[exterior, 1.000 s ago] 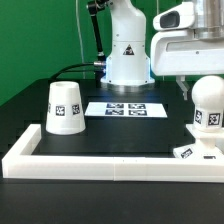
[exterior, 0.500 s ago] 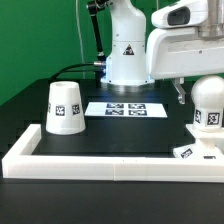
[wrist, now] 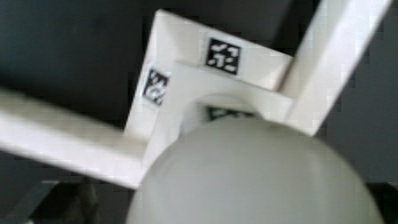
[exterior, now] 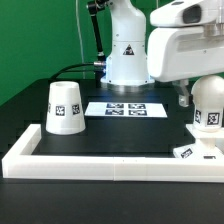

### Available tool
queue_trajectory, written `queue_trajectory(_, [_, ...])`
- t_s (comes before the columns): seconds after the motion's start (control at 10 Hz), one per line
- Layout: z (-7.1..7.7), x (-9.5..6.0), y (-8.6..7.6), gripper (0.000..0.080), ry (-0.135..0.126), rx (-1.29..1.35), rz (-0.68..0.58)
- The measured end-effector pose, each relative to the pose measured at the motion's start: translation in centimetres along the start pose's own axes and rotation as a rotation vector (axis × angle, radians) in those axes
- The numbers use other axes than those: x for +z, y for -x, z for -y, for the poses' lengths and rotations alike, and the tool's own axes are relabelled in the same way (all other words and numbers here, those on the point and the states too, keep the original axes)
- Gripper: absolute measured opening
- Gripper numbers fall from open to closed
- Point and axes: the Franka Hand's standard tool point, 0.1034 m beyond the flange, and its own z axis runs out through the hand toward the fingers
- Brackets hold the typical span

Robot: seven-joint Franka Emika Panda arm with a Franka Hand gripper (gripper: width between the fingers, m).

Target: Assemble lamp

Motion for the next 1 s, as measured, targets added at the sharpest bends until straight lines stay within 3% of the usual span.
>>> queue_trajectory(0.6, [0.19,0.10,-0.16,0.0698,0.046,-0.459,0.031])
queue_trajectory(1.0, [-0.17,0.10,0.04,0.0696,0.054,-0.554,0.041])
